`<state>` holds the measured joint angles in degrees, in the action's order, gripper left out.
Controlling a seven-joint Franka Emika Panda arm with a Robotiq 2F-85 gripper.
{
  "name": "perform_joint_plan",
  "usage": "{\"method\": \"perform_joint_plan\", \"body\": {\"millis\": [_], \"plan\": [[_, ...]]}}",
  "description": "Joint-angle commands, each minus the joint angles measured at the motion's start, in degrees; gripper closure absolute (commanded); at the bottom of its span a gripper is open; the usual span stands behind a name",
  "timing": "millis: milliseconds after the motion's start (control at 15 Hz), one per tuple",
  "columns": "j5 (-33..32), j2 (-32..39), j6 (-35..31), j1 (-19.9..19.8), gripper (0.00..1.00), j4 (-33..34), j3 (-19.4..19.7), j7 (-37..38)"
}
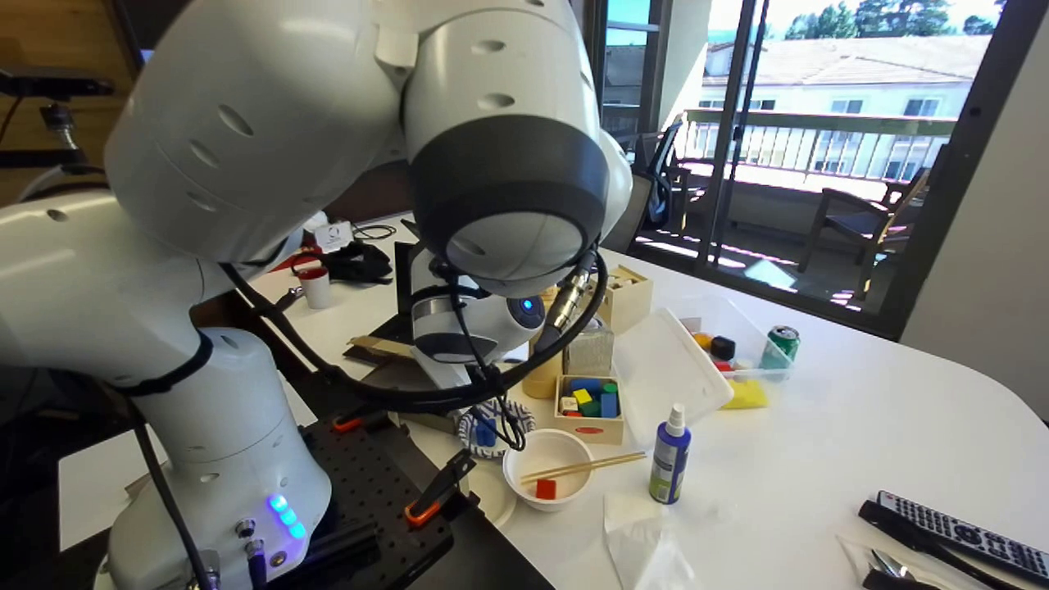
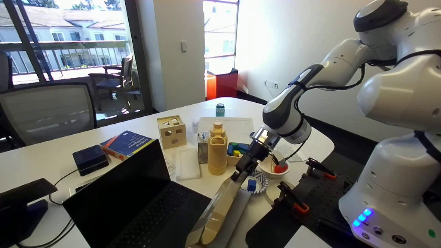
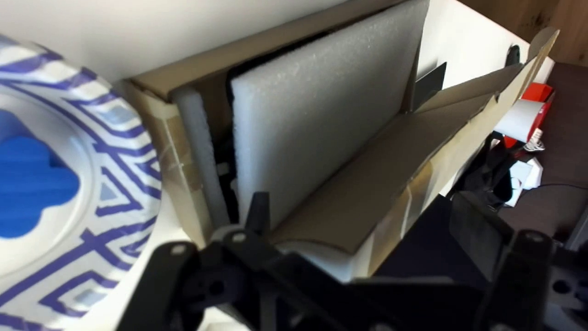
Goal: Open the box
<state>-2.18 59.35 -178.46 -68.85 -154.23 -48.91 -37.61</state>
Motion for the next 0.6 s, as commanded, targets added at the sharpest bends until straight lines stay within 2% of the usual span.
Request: {"method": "perform_joint_plan", "body": {"millis": [0, 267, 533], "plan": [[-6.6, 1.0, -4.8, -1.4, 0.00, -2.5, -1.8, 5.4], [-13.5, 0.7, -7.2, 0.3, 0.00, -3.2, -2.2, 10.8], [-16.4, -0.8, -9.6, 5.0, 0.00, -2.1, -2.3, 14.9]]}}
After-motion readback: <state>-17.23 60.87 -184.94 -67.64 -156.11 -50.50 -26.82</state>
